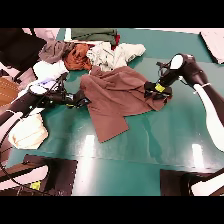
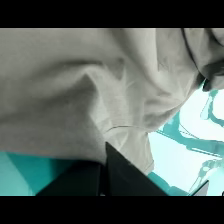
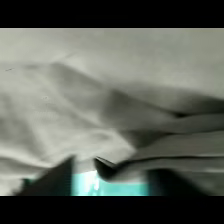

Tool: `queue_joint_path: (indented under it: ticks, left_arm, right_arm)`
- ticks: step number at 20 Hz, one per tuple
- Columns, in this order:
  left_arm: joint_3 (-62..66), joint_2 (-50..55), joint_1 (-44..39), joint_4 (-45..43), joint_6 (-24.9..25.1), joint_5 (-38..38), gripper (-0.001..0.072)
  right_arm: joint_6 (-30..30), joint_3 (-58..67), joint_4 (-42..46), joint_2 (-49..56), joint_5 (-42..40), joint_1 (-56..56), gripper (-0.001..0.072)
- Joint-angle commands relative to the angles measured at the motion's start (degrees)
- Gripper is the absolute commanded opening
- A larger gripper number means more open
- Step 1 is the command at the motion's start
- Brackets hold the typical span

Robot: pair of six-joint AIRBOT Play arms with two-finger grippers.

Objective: Fold the shirts.

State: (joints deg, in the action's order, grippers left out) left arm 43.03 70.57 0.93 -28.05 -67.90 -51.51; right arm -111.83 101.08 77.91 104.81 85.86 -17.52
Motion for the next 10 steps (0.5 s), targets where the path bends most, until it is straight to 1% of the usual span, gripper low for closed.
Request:
queue_joint_path:
  ticks: [1,3,6,8,10]
  left_arm:
    - [0.1,0.0,0.0,0.2,0.9,0.3,0.0024]
    - [0.1,0.0,0.0,0.2,0.9,0.8,0.0024]
    - [0.1,0.0,0.0,1.0,0.9,0.7,0.0024]
    - [1.2,-0.1,0.9,1.2,0.9,-1.6,0.0024]
    - [4.2,-0.1,3.4,1.3,0.8,-5.6,0.0023]
  right_arm:
    - [-1.0,2.4,3.1,2.6,3.8,-0.2,0.0037]
    - [1.0,2.5,3.3,0.7,4.3,0.2,0.0032]
    - [4.9,2.5,4.3,-6.7,4.4,1.4,0.0032]
    - [8.6,2.5,4.3,-12.1,7.8,4.0,0.0032]
    - [11.6,2.5,4.3,-18.4,11.9,8.9,0.0032]
